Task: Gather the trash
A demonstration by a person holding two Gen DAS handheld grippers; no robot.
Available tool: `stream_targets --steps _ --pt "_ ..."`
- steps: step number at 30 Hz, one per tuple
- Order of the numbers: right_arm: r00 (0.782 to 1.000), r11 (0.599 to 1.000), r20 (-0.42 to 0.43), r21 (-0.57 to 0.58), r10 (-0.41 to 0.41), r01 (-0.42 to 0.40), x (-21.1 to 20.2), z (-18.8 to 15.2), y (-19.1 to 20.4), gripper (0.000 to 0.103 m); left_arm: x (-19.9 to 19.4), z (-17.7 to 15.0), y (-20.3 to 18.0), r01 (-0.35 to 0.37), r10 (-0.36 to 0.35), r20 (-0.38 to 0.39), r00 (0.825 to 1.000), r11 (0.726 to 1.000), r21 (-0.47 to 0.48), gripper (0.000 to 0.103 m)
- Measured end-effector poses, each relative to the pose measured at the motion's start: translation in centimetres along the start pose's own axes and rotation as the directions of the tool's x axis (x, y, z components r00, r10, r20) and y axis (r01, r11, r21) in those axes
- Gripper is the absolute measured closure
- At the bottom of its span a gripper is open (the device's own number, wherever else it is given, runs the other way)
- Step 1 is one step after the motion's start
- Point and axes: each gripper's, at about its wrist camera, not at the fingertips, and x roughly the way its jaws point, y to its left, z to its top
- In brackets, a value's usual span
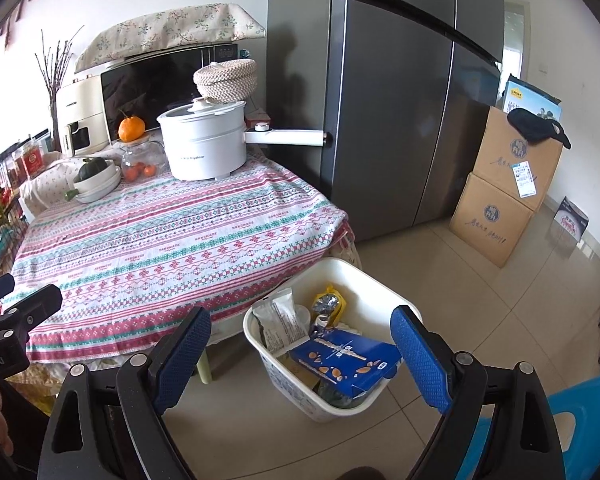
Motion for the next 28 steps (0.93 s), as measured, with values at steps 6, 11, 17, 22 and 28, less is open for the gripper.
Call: stream_targets --steps 6,11,17,22,28 --pt "1.000 1.000 -0.003 0.010 -0.006 0.006 0.05 -0.04 0.11 0.010 -0.02 -0.03 0.00 -0.002 0.002 -0.004 1.000 1.000 -0.002 0.001" --pt "1.000 1.000 -0.006 0.017 -0.011 0.011 0.16 -0.08 0.23 0.010 -0.12 0.00 -0.03 -0.001 0.001 -0.005 1.000 1.000 -0.005 0.001" --pt "1.000 1.000 -0.003 0.023 -0.012 0.012 0.12 -0.08 0.23 0.010 0.00 0.13 0.12 -0.003 0.003 -0.005 1.000 1.000 -0.014 0.001" --pt "1.000 0.999 -0.006 0.036 -0.011 0.011 0.16 -0.15 0.07 0.010 0.11 0.08 -0.02 -0.003 0.003 -0.011 1.000 1.000 -0.010 0.001" --pt "1.000 0.999 -0.008 0.040 -0.008 0.009 0.12 -0.11 0.06 0.010 0.42 0.17 0.13 -0.007 0.006 -0.030 1.000 1.000 -0.023 0.001"
